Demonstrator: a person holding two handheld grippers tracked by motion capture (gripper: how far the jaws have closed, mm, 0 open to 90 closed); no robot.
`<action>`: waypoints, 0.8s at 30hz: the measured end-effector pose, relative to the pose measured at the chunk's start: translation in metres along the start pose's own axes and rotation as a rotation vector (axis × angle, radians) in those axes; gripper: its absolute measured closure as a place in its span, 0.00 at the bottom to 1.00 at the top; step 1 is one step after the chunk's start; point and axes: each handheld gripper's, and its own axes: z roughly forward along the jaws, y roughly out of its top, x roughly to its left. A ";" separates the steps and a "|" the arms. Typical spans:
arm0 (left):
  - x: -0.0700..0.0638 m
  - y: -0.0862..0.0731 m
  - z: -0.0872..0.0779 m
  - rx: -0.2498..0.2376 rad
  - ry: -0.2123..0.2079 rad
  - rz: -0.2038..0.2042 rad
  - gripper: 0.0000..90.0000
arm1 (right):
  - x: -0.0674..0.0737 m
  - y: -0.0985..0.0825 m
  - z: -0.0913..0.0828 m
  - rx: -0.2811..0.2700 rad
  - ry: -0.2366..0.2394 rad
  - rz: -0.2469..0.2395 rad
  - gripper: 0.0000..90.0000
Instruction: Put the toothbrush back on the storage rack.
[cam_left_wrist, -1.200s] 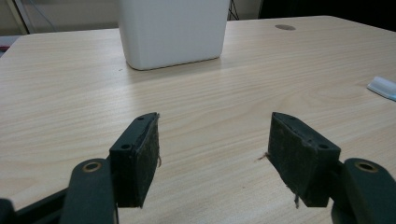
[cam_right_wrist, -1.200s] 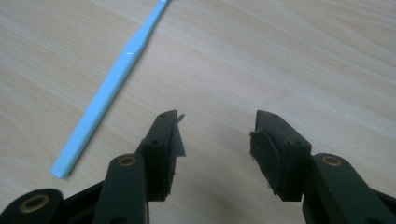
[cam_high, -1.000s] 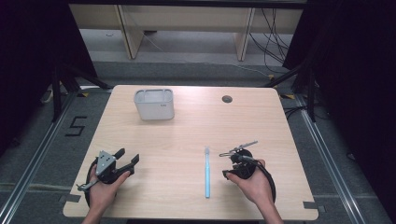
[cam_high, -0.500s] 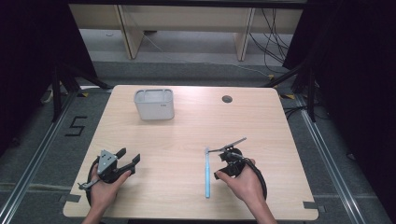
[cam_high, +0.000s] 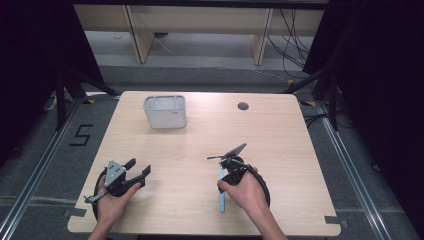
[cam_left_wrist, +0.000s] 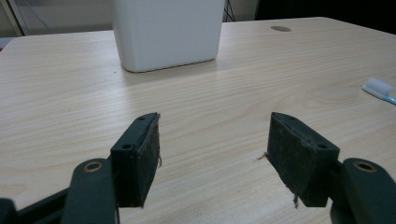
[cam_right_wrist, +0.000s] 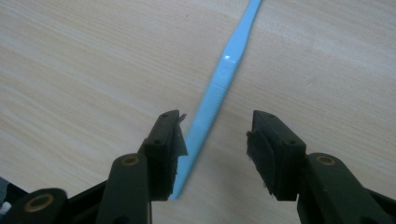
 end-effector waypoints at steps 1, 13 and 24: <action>0.000 0.000 0.000 -0.001 0.000 0.002 0.38 | 0.000 0.002 0.002 0.023 -0.001 0.003 0.60; -0.001 0.000 0.002 -0.010 -0.010 -0.001 0.38 | -0.001 0.016 0.018 0.078 -0.024 0.067 0.64; -0.001 0.000 0.000 0.000 -0.003 -0.003 0.38 | 0.009 0.021 0.024 0.101 -0.051 0.049 0.68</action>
